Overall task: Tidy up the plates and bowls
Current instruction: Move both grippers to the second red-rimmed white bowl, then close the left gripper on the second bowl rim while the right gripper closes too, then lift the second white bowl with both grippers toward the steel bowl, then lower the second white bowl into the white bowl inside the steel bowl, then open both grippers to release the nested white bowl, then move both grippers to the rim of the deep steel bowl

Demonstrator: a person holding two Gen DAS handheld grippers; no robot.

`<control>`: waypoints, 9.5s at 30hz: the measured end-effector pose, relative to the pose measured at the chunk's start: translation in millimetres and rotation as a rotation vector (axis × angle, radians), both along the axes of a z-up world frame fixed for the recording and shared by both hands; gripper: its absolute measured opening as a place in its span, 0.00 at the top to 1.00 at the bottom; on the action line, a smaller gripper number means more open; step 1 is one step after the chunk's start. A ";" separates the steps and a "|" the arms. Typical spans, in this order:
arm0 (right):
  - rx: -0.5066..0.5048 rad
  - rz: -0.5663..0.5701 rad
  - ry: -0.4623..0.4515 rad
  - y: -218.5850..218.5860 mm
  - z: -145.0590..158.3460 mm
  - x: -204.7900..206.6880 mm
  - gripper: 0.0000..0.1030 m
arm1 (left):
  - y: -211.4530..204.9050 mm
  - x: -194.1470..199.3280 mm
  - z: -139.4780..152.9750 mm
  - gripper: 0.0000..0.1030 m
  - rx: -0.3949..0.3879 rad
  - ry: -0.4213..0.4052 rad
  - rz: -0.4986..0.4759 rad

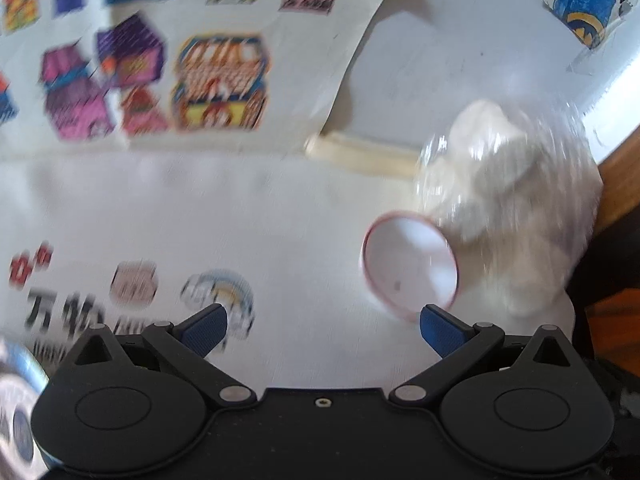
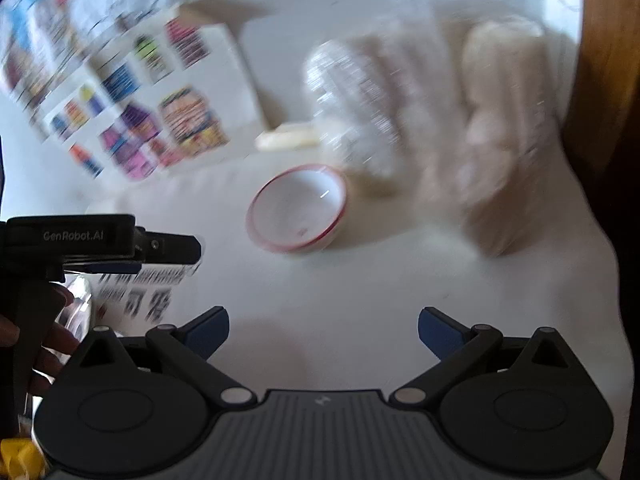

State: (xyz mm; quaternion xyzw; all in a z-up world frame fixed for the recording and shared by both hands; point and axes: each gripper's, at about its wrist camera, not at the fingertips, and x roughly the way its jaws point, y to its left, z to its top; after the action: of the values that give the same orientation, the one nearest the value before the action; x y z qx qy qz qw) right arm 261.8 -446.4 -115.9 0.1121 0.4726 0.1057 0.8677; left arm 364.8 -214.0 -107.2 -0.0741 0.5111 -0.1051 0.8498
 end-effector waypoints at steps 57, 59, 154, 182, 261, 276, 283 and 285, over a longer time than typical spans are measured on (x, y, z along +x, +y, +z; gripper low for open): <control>0.132 -0.068 0.011 14.5 -49.2 77.6 0.76 | -59.4 52.9 -42.3 0.84 0.025 0.130 -0.087; 0.123 -0.065 0.013 16.1 -48.8 76.1 0.77 | -55.0 48.1 -41.2 0.87 0.014 0.131 -0.090; 0.087 0.404 0.111 140.9 21.1 -42.1 0.78 | 122.6 -134.5 5.2 0.87 -0.100 0.185 0.032; 0.075 0.414 0.166 139.6 8.0 -41.3 0.77 | 113.8 -136.1 -5.2 0.85 -0.076 0.219 0.038; -0.125 -0.017 0.101 118.5 43.6 -70.2 0.00 | 146.7 -139.7 38.3 0.01 -0.116 0.117 -0.038; -0.179 0.368 0.160 108.5 10.7 -18.8 0.00 | 140.9 -192.8 9.5 0.01 -0.042 0.262 0.414; -0.192 0.486 0.132 113.6 7.2 -16.5 0.00 | 140.2 -204.8 -2.4 0.01 0.014 0.290 0.526; -0.206 0.514 0.125 116.5 6.8 -15.0 0.00 | 139.8 -204.5 -5.9 0.01 0.019 0.294 0.550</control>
State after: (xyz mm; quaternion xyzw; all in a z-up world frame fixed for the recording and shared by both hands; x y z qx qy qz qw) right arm 246.8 -329.9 -109.1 -0.0940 0.5463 0.2663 0.7885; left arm 160.3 -74.2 -113.1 -0.2160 0.5902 0.1452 0.7641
